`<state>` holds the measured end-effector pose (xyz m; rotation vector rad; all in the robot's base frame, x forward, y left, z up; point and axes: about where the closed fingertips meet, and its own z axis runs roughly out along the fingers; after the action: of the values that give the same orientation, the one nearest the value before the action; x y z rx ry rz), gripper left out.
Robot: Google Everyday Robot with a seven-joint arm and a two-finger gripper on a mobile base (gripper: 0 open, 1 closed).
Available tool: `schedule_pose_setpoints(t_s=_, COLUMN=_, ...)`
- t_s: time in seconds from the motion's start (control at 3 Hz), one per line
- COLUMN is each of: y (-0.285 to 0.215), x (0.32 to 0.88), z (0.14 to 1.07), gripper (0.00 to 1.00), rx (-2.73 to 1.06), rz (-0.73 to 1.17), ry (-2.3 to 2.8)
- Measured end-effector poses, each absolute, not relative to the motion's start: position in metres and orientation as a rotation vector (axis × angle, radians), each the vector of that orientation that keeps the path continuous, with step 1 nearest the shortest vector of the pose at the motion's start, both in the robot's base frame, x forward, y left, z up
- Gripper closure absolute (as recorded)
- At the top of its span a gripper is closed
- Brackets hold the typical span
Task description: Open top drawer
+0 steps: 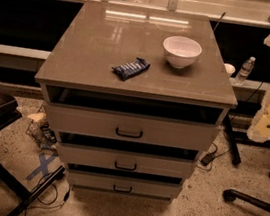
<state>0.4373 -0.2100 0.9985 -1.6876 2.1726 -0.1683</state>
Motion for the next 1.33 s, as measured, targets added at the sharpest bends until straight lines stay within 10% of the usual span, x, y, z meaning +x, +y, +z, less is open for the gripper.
schedule_pose_setpoints(t_s=1.33, y=-0.181, x=0.401, z=0.914, gripper=0.0, rx=-1.677, rz=-0.299, ry=2.082)
